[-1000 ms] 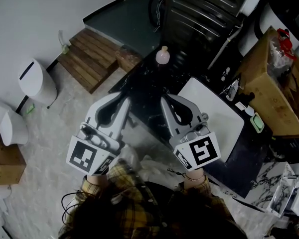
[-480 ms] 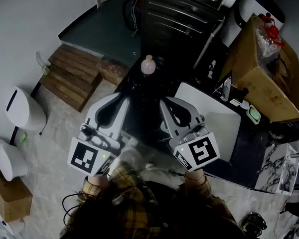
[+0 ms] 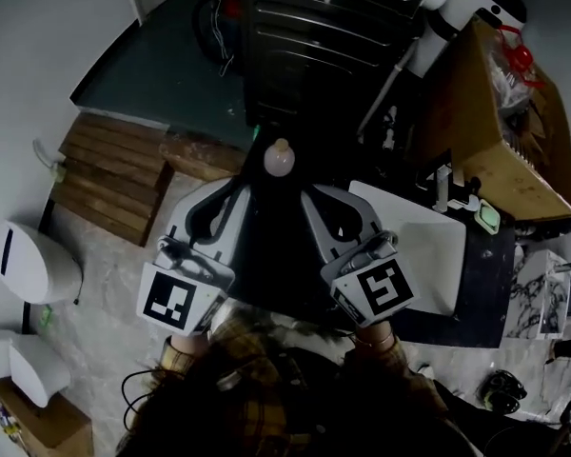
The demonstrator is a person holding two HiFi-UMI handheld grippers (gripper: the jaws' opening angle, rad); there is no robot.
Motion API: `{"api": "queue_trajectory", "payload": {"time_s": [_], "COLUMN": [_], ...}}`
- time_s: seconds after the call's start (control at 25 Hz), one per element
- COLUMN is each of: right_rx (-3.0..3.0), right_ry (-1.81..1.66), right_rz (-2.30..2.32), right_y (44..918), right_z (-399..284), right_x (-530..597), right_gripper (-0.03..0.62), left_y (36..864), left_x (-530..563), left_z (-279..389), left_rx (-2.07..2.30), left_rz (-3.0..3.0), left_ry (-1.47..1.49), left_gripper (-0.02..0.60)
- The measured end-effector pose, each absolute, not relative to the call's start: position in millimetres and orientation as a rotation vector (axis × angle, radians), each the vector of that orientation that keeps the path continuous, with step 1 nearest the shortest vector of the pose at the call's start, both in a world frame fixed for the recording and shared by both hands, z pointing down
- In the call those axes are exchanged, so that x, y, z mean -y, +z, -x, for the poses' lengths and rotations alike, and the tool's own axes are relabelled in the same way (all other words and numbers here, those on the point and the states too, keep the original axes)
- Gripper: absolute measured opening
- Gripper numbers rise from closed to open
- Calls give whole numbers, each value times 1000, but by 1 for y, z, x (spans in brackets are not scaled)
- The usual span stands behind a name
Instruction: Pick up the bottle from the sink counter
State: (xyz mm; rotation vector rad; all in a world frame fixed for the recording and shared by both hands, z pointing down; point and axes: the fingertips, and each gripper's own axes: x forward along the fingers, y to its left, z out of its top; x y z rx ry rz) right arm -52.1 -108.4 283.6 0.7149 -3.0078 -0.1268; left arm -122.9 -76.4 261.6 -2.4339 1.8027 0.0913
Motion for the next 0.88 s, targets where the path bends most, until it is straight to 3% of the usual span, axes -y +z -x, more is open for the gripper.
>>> {"api": "queue_trajectory", "payload": {"time_s": [0.88], "right_rx": [2788], "right_ry": [14], "right_rz": [-1108], "right_y": [329], "right_z": [68], "right_x": [162], "right_gripper": [17], "left_y": [314], "left_x": [163], "left_z": [132], "left_rx": [-1442], "left_rz": [2773], "left_ry": [0], "left_gripper": [38]}}
